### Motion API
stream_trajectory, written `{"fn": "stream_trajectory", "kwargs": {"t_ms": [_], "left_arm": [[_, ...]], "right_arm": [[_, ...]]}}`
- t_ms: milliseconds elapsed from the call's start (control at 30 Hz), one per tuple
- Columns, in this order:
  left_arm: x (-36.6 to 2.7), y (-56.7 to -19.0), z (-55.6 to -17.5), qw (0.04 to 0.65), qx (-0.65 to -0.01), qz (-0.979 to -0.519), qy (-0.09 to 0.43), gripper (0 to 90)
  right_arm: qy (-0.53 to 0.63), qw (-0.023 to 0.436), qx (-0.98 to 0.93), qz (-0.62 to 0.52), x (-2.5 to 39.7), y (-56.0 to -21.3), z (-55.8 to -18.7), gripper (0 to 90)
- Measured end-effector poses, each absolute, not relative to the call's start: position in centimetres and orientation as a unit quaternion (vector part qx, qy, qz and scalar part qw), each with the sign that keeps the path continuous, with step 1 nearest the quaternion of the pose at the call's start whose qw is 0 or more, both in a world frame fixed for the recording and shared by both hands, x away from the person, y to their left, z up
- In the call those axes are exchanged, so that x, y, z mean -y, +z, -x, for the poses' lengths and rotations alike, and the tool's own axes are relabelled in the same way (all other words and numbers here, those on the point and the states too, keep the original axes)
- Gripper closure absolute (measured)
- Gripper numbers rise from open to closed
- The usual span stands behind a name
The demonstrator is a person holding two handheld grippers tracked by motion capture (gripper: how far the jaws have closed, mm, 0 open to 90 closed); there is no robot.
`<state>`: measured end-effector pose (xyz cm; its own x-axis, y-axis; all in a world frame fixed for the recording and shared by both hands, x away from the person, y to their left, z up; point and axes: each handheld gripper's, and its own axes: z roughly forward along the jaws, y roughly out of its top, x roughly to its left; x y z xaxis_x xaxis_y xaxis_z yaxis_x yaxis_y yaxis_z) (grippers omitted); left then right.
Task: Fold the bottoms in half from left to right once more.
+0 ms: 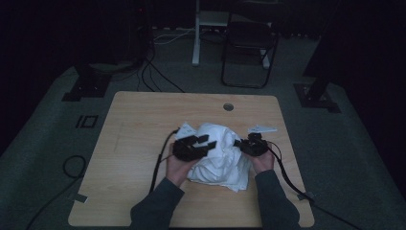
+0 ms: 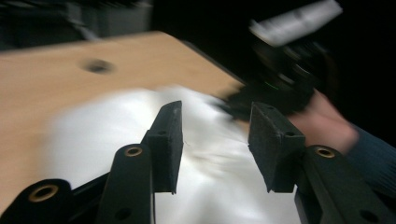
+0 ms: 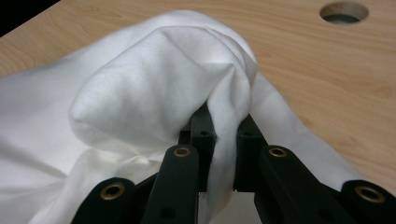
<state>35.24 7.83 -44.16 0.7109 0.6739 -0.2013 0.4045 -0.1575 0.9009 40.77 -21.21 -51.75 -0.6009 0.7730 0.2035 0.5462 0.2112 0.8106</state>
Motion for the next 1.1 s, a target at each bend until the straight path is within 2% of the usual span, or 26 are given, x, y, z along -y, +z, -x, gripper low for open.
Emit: {"fn": "stream_trajectory", "kwargs": {"t_ms": [67,100,133,167,200,233,333,567,800,1100], "left_arm": [[-9.7,-44.4,-36.8,0.528,-0.388,-0.745,0.127,59.8],[-10.9,-45.5,-38.5,0.503,-0.416,-0.748,0.118,61.2],[-10.9,-45.5,-38.5,0.503,-0.416,-0.748,0.118,63.0],[-11.2,-47.1,-39.6,0.480,-0.432,-0.758,0.091,64.5],[-11.2,-47.1,-39.6,0.480,-0.432,-0.758,0.091,65.6],[-11.0,-48.7,-39.7,0.474,-0.425,-0.769,0.059,66.4],[-9.9,-50.0,-38.9,0.473,-0.408,-0.780,0.046,66.8],[-7.6,-51.9,-37.7,0.431,-0.393,-0.807,0.092,66.5],[-7.1,-53.0,-37.3,0.427,-0.396,-0.806,0.104,67.2],[-6.9,-53.2,-37.1,0.426,-0.396,-0.806,0.115,67.4]], "right_arm": [[0.458,0.123,-0.766,-0.434,21.7,-52.2,-40.9,80.7],[0.456,0.122,-0.766,-0.436,21.8,-52.3,-41.0,80.1],[0.456,0.122,-0.766,-0.436,21.8,-52.3,-41.0,80.1],[0.454,0.125,-0.764,-0.440,22.0,-52.4,-41.1,78.7],[0.454,0.125,-0.764,-0.440,22.0,-52.4,-41.1,78.7],[0.453,0.126,-0.763,-0.443,22.1,-52.4,-41.1,77.4],[0.449,0.129,-0.762,-0.448,22.4,-52.6,-41.1,75.4],[0.434,0.136,-0.763,-0.459,23.2,-52.8,-40.9,68.3],[0.420,0.166,-0.766,-0.458,24.0,-51.6,-39.9,57.1],[0.428,0.195,-0.767,-0.437,24.3,-49.5,-38.3,52.0]]}}
